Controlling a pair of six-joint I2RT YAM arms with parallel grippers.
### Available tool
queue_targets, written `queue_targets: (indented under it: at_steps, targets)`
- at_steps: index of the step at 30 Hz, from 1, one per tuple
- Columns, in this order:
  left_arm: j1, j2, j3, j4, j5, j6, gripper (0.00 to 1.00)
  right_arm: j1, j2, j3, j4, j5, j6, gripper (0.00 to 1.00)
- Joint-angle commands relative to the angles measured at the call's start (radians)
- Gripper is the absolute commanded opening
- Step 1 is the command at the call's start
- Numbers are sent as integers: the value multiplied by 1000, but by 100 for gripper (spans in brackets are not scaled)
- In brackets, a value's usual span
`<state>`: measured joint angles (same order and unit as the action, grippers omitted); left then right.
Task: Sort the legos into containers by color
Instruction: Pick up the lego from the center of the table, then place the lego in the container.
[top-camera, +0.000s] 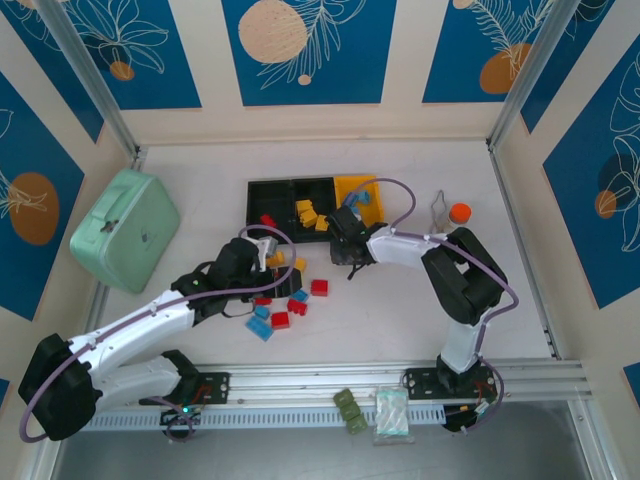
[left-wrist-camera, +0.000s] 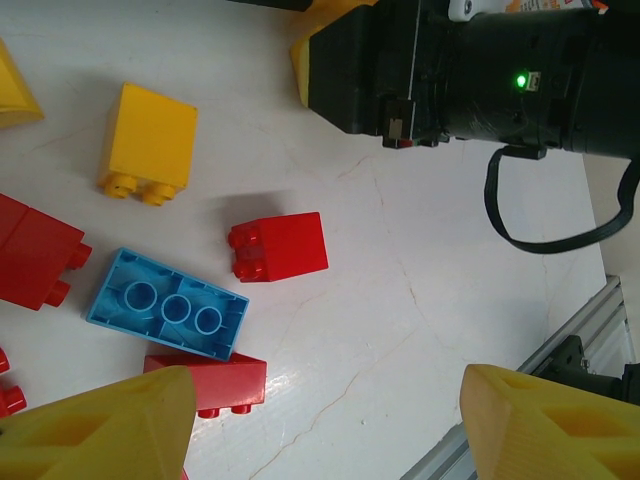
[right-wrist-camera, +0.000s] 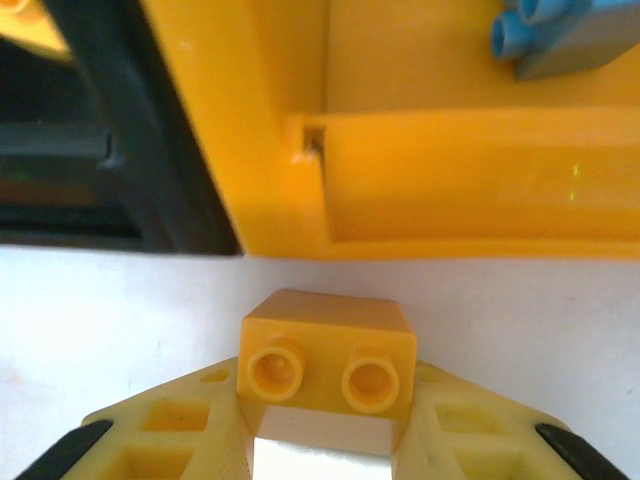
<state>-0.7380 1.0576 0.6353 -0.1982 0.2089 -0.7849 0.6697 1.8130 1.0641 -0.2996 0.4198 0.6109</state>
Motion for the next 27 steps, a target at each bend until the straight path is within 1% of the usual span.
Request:
queue_targets:
  at_steps: [1,5,8,11,14,18,20,27]
  targets:
    - [-8,2,-2,9,-11,-3,70,12,-61,-19,-25,14,10,33]
    - [-8,-5,6,-8,-29,-4,70,23,-101,-18,-55,18,9,32]
    - [-7,-39,15,-66,-98,-16,70,33,-141,-2,-97,4,1,32]
    - [-6,-76,21,-102,-140,-20,70,34,-178,32,-146,-10,-7,32]
    - [-7,-84,26,-116,-147,-17,70,23,-181,93,-195,-43,-23,32]
    - [-7,-83,23,-112,-141,-24,70,4,-143,181,-220,-70,-46,33]
    - [-7,-84,20,-114,-141,-28,70,0,-111,231,-226,-63,-61,33]
    - [-6,-98,18,-138,-147,-29,70,-43,77,493,-304,-73,-103,33]
